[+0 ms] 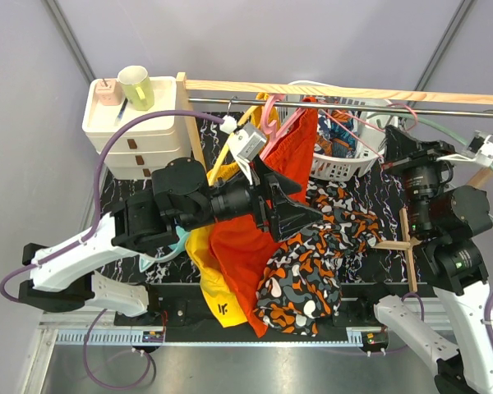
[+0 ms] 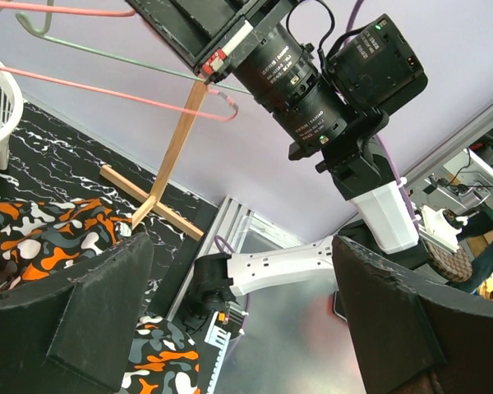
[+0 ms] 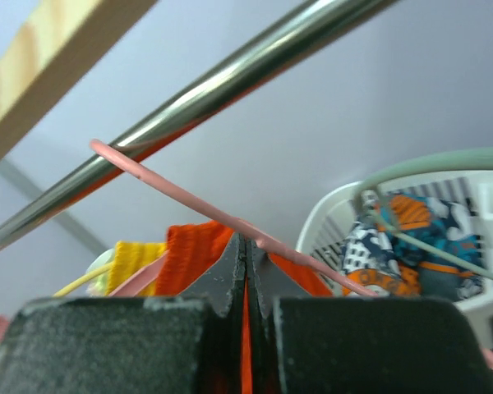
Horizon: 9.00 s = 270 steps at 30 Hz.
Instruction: Remove the shorts from the hanger
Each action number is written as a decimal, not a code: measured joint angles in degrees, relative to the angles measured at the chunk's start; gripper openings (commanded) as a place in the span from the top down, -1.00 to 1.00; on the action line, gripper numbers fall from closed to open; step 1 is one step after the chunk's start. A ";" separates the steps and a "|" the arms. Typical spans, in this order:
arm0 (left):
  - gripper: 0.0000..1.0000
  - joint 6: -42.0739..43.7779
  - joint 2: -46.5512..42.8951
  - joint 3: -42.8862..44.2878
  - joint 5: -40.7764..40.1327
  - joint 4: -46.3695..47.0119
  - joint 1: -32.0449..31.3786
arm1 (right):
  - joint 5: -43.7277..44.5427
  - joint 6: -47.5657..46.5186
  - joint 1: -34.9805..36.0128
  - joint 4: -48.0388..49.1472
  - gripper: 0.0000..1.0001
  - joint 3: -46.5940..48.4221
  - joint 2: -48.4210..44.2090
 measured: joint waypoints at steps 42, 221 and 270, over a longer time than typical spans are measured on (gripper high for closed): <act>-0.87 -4.37 0.15 1.16 1.95 -3.13 0.00 | -17.00 -18.62 -0.02 -33.22 -0.82 14.05 -8.20; -0.98 28.94 -10.51 6.64 -29.92 -19.45 0.50 | -13.94 21.31 -20.65 -30.45 0.22 74.86 100.61; -0.98 6.95 -29.03 -8.72 -28.83 -17.51 0.55 | -26.64 27.87 2.01 -20.37 -1.00 -8.57 6.64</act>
